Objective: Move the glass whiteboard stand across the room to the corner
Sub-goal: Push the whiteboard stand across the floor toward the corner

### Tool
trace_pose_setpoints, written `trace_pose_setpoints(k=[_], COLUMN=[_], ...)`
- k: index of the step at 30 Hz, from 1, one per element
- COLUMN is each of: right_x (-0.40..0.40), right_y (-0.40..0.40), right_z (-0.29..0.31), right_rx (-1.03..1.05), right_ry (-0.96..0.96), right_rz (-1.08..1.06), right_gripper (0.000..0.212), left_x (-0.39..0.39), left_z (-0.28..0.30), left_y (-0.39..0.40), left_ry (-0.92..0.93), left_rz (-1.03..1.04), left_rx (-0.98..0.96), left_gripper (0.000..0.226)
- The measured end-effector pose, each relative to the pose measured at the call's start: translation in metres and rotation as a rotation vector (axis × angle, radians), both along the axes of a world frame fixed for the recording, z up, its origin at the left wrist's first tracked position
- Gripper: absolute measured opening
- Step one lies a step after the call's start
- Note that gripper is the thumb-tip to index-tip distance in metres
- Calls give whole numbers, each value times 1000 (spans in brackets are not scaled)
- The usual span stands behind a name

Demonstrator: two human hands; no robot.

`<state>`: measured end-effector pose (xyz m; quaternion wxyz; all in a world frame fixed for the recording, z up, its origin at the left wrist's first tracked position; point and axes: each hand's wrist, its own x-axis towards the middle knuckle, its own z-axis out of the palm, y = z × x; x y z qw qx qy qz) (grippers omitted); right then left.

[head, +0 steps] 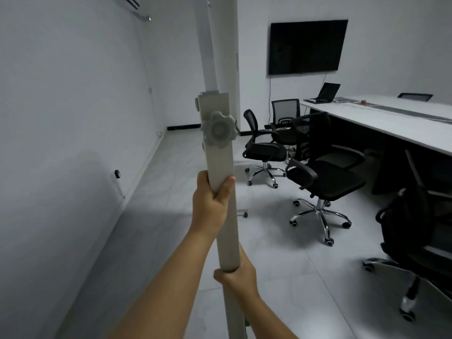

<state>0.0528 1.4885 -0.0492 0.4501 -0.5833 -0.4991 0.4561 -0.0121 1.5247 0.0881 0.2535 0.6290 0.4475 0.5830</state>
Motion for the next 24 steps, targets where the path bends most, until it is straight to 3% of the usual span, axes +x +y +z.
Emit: trace_pose_setpoints(k=[7, 12, 16, 19, 24], right_x=[3, 5, 2, 1, 0], right_y=[156, 266, 350, 417, 522], right_z=[-15, -15, -16, -18, -14], right_rx=[66, 71, 71, 82, 62], right_ry=[6, -1, -24, -53, -67], right_rz=[58, 99, 94, 70, 55], right_gripper=[91, 94, 97, 98, 95], left_x=[1, 2, 0, -1, -2], left_z=[-1, -3, -2, -3, -1], left_y=[147, 255, 336, 402, 507], left_ry=[-33, -68, -68, -90, -95], left_rz=[21, 58, 68, 56, 38], left_rx=[5, -19, 0, -9, 21], left_gripper=[17, 11, 36, 16, 15])
